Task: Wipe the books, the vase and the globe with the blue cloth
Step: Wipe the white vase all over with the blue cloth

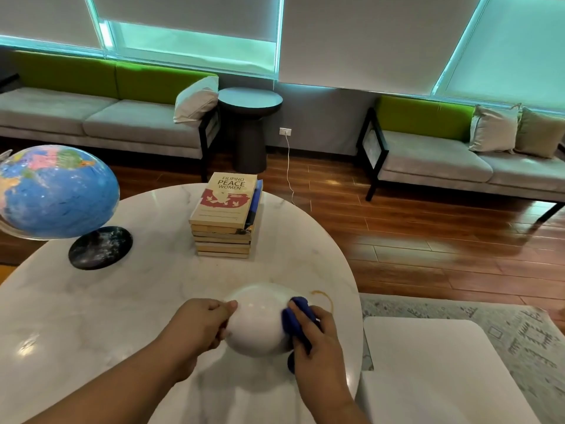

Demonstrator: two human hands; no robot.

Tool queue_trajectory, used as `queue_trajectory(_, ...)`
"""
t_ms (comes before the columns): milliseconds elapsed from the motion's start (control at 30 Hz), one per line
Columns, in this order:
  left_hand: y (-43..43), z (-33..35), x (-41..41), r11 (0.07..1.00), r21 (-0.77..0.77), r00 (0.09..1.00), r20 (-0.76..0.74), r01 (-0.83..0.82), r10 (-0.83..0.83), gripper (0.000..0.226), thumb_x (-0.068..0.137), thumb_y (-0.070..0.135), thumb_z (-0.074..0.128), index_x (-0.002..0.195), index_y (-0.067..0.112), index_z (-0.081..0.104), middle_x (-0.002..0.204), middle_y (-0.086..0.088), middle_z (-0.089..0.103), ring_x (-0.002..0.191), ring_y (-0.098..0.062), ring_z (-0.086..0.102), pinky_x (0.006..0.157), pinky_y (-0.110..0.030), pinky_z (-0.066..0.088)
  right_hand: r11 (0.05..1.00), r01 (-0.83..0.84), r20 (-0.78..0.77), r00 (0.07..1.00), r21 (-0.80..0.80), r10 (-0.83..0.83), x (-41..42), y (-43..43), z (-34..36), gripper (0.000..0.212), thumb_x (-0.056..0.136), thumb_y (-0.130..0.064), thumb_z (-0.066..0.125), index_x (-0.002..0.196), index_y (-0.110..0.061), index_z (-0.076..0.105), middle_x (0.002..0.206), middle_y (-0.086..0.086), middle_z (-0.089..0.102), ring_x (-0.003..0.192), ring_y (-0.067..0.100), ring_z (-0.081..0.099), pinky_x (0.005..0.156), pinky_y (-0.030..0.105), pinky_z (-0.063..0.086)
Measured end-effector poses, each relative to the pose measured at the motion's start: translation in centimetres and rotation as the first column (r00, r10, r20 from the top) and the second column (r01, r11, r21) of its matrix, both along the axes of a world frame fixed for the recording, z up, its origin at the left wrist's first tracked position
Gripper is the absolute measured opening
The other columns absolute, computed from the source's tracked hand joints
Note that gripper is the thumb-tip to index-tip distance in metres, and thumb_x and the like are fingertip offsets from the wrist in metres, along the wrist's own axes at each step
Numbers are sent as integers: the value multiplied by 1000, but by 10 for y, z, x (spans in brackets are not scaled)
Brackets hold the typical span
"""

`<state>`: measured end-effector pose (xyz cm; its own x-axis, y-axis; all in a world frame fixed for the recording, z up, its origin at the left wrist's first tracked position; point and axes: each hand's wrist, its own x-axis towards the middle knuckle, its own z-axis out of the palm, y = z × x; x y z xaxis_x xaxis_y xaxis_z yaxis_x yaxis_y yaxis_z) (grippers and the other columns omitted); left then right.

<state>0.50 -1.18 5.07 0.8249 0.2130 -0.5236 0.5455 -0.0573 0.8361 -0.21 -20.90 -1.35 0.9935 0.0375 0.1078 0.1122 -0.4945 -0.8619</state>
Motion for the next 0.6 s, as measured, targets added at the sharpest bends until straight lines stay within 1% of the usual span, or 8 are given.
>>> queue_trajectory(100,-8,5,1,958,-215,979,-119,-187,164,19,93,11,60,82,-5,61,59,-9,50,47,-13,47,42,-19,43,967,-163,185,962,-195,200,2,15,14,48,89,-19,52,127,-49,52,127,-35,34,114,-6,36,108,13,28)
queue_trajectory(200,-13,7,1,873,-331,928,-232,-357,291,15,92,8,60,80,-1,58,63,-9,52,45,-13,48,36,-13,43,847,-228,370,822,-481,432,-2,10,3,50,80,-25,48,126,-45,51,131,-15,43,102,12,41,93,18,42)
queue_trajectory(267,-12,7,1,834,-378,909,-276,-403,314,17,94,8,57,79,1,56,60,-7,50,35,-9,46,35,-11,40,878,-228,370,840,-422,396,0,-2,-11,53,82,-23,52,125,-52,51,132,-21,40,104,11,43,97,14,38)
queue_trajectory(300,-10,7,1,819,-395,902,-294,-417,317,18,95,9,56,79,2,56,59,-6,49,32,-8,44,35,-10,39,927,-199,327,895,-318,304,1,-7,-17,57,83,-19,56,126,-56,50,132,-30,36,110,8,43,101,8,30)
queue_trajectory(367,-7,6,0,790,-422,887,-329,-445,324,19,96,10,54,78,3,55,54,-5,49,29,-8,42,34,-10,38,990,-100,116,987,-103,112,4,-16,-25,55,87,-8,60,126,-46,55,125,-44,34,118,5,41,102,2,22)
queue_trajectory(400,-5,5,-1,776,-436,881,-343,-455,324,20,97,11,54,78,3,54,51,-4,49,28,-8,42,34,-10,38,995,-74,48,996,-70,78,4,-17,-28,51,89,-7,60,125,-42,56,122,-44,37,120,5,41,103,2,23)
queue_trajectory(500,-4,1,-2,757,-452,872,-368,-472,324,19,97,11,54,80,2,54,50,-5,48,28,-8,42,32,-12,38,971,-137,158,973,-197,169,-3,-3,-23,44,89,-26,55,127,-48,51,130,-27,36,122,5,37,107,4,18)
queue_trajectory(600,-4,-3,-3,759,-443,867,-378,-477,324,20,97,13,54,81,2,52,52,-6,47,28,-8,42,32,-12,39,890,-209,367,854,-405,368,-9,17,-17,37,89,-31,52,124,-43,54,129,-11,47,100,18,50,94,17,42)
